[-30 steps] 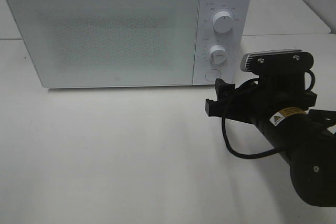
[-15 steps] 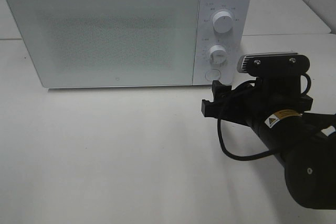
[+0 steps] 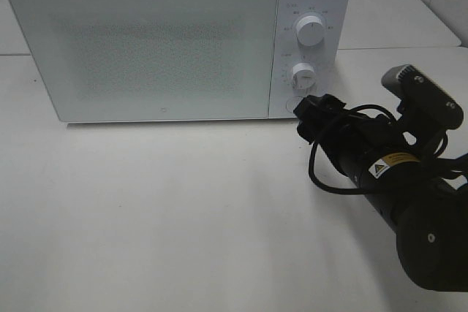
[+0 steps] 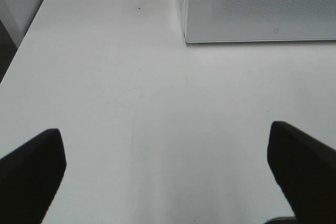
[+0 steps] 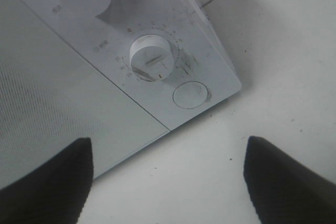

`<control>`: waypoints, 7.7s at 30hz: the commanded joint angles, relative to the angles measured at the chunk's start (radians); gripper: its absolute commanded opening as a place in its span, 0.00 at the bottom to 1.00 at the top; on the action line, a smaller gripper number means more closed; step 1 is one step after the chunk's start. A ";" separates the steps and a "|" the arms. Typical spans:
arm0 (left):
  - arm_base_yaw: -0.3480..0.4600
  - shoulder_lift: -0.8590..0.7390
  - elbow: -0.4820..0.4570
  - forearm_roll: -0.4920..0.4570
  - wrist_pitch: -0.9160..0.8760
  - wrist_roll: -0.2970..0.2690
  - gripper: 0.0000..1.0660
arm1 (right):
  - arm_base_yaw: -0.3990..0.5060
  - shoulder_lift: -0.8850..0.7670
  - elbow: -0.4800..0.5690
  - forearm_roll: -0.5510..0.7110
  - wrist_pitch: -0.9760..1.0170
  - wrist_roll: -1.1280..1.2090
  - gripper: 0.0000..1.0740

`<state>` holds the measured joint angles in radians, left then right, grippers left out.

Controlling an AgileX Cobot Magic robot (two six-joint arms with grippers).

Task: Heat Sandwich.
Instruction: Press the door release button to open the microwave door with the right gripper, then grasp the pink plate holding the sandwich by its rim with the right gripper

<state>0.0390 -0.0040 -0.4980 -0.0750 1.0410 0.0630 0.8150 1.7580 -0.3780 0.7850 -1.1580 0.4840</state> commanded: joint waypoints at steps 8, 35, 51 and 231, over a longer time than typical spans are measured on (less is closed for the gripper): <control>-0.001 -0.025 0.003 -0.001 -0.002 -0.002 0.95 | 0.003 0.001 -0.009 -0.012 -0.003 0.589 0.68; -0.001 -0.025 0.003 -0.001 -0.002 -0.002 0.95 | 0.000 0.001 -0.009 -0.009 0.052 0.908 0.00; -0.001 -0.025 0.003 -0.001 -0.002 -0.002 0.95 | -0.029 0.086 -0.062 -0.035 0.120 0.927 0.00; -0.001 -0.025 0.003 -0.001 -0.002 -0.002 0.95 | -0.210 0.013 -0.702 -0.645 1.687 -0.530 0.01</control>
<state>0.0390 -0.0040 -0.4980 -0.0760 1.0410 0.0630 0.6060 1.7790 -1.0630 0.1490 0.4850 0.0840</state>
